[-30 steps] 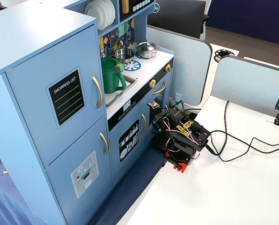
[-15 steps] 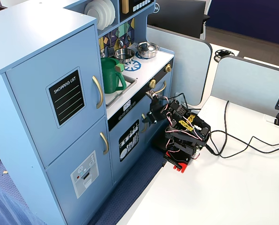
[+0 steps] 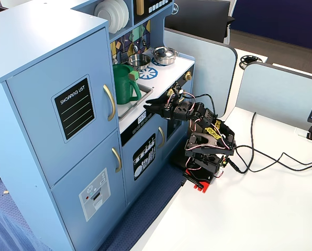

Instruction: Open the left cabinet door

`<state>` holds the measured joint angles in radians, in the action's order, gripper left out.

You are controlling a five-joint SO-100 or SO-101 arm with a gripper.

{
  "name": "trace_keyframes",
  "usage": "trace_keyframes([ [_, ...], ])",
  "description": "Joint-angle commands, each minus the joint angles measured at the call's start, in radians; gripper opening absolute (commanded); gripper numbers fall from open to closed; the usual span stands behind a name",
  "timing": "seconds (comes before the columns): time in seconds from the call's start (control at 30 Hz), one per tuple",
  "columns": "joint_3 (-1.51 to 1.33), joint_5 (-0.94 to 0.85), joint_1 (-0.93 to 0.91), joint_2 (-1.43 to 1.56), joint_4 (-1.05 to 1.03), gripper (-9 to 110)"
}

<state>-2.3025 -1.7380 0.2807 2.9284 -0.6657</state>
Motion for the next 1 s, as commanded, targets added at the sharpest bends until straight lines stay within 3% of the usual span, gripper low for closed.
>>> trace_keyframes([
  [0.0, 0.081, -0.057, 0.081, -0.046, 0.135, 2],
  [0.3, 0.106, -0.230, 0.276, -0.152, 0.344, 4],
  [0.4, 0.112, -0.250, 0.318, -0.204, 0.433, 10],
  [0.6, 0.141, -0.160, 0.364, -0.299, 0.584, 26],
  [0.97, 0.204, -0.138, 0.387, -0.434, 0.664, 26],
])
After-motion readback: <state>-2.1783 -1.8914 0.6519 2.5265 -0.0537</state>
